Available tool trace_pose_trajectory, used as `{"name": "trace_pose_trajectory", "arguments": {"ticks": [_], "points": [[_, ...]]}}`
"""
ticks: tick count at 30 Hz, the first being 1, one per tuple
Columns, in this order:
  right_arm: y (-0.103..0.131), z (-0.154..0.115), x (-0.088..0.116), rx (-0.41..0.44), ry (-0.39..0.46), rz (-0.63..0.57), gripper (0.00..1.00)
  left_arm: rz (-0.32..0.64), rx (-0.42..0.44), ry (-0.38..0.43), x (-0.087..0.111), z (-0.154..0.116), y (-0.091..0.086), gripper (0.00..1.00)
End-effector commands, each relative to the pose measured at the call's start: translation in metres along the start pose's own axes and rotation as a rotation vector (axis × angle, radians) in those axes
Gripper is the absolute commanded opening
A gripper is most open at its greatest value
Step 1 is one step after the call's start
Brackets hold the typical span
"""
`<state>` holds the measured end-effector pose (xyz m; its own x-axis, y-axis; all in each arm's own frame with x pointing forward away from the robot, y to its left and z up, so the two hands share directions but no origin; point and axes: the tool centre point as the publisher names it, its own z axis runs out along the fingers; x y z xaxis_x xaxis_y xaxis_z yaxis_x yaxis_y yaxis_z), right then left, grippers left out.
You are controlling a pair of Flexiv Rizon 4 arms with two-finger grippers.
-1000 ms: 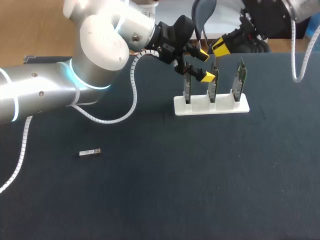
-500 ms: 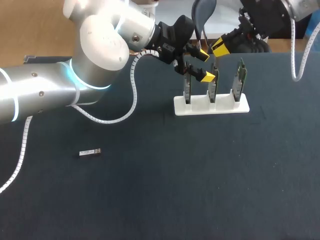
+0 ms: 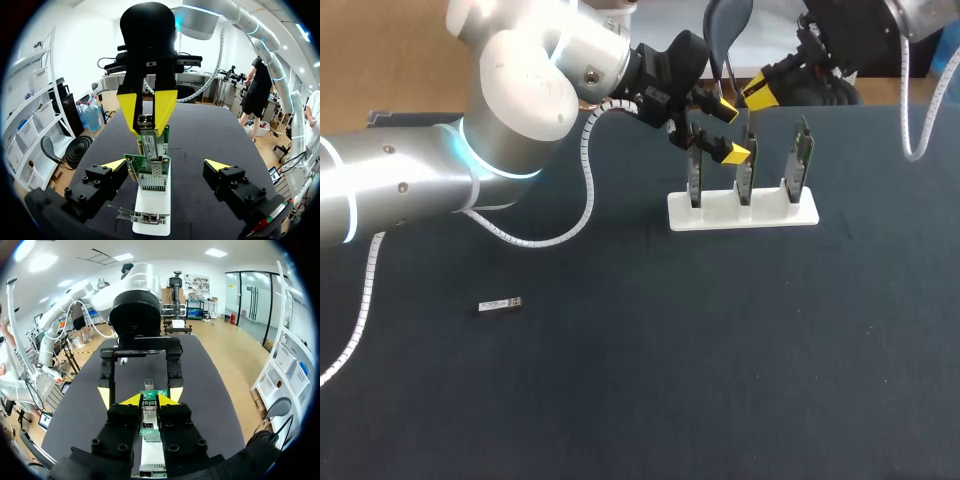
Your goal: Pick up the optical module with the left hand, and insert it into the network port with the right hand.
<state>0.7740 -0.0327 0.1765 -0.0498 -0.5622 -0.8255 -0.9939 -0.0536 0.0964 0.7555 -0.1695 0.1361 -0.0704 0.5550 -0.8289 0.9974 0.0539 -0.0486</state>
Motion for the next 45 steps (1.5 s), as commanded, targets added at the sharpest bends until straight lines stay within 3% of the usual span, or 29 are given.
{"name": "trace_pose_trajectory", "arguments": {"ticks": [1, 45], "points": [[0.0052, -0.0005, -0.0006, 0.014, 0.000, -0.004, 0.00, -0.002, 0.003, 0.007, -0.0015, 0.0008, 0.0018, 1.00], [0.0019, -0.0031, 0.0025, 0.030, 0.024, -0.016, 0.00, -0.002, 0.003, 0.007, -0.0015, 0.0008, 0.0018, 1.00]]}}
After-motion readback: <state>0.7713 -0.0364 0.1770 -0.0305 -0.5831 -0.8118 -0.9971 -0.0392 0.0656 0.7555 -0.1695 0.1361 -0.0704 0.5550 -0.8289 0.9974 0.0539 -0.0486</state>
